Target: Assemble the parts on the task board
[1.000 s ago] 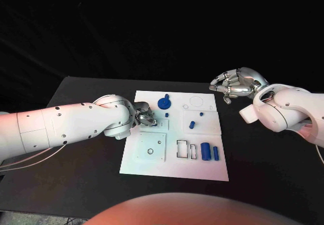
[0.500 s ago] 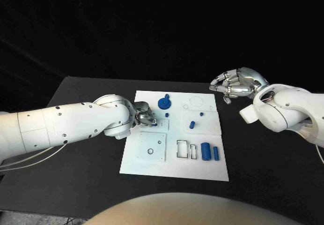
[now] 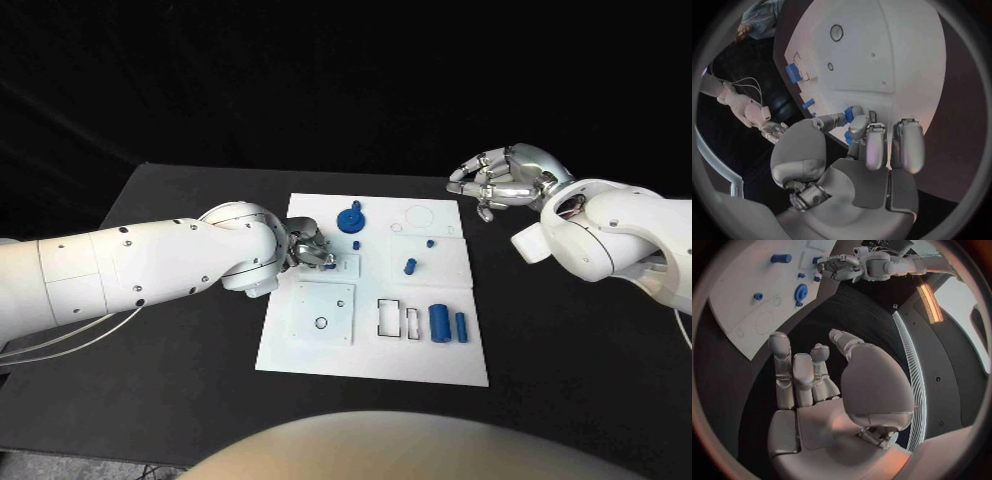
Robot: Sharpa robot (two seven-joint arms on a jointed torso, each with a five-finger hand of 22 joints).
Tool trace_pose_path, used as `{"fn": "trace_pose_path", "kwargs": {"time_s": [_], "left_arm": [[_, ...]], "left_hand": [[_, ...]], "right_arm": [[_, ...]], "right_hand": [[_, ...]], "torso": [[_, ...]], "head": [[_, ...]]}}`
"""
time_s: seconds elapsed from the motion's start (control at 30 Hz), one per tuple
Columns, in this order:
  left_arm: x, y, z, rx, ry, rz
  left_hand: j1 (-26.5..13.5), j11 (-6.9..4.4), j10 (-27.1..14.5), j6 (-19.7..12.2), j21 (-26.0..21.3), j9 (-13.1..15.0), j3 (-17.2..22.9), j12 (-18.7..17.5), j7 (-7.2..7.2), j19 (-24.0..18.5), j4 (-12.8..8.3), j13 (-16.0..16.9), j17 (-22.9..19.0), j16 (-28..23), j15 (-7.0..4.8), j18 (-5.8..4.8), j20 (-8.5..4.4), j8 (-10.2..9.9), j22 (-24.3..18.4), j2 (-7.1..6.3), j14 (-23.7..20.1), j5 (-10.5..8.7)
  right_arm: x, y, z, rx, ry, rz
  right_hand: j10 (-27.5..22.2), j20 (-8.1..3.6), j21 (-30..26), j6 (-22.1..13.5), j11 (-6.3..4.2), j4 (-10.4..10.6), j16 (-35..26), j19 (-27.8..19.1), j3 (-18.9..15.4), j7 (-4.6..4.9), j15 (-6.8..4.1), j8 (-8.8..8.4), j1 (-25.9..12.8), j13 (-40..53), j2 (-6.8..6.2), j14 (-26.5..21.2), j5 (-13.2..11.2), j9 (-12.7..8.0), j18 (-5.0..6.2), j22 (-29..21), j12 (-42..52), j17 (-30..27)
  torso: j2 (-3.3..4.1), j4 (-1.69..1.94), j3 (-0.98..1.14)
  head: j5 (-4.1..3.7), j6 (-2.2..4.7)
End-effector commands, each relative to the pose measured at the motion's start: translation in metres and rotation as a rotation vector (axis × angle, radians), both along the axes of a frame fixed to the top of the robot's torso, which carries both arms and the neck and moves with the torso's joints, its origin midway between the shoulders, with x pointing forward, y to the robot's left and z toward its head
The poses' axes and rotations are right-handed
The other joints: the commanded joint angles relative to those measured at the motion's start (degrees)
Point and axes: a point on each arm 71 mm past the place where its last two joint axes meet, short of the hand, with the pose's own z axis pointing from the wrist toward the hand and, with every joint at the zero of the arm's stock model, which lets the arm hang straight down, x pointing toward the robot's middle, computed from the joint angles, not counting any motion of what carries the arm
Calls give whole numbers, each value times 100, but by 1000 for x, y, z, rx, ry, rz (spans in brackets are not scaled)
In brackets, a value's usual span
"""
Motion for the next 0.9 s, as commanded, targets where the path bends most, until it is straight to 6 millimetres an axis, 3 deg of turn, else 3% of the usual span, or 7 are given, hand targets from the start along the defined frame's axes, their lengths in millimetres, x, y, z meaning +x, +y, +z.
{"fn": "trace_pose_path", "kwargs": {"time_s": [0.03,0.9], "left_arm": [[-1,-1,-2,5,18,-6],[0,2,-2,2,20,10]], "left_hand": [[-74,-17,10,14,19,-12,-66,34,39,5,8,6,987,-29,-21,-66,-42,13,5,-10,440,-19],[-52,-6,2,37,13,-142,-933,49,49,12,475,13,990,-33,-12,-67,-37,34,21,-32,441,-32]], "right_arm": [[0,1,0,-5,1,12],[0,1,0,-4,0,17]], "right_hand": [[-46,6,-22,-32,12,43,-35,-32,0,8,1,-5,-22,-4,-51,-32,17,-6,0,-6,-40,-6],[-43,15,-38,-44,20,95,-39,-58,-48,14,10,2,-82,-6,-99,-44,-76,-10,5,-13,-48,-28]], "torso": [[1,1,-2],[1,1,-1]], "head": [[-2,0],[1,0]]}}
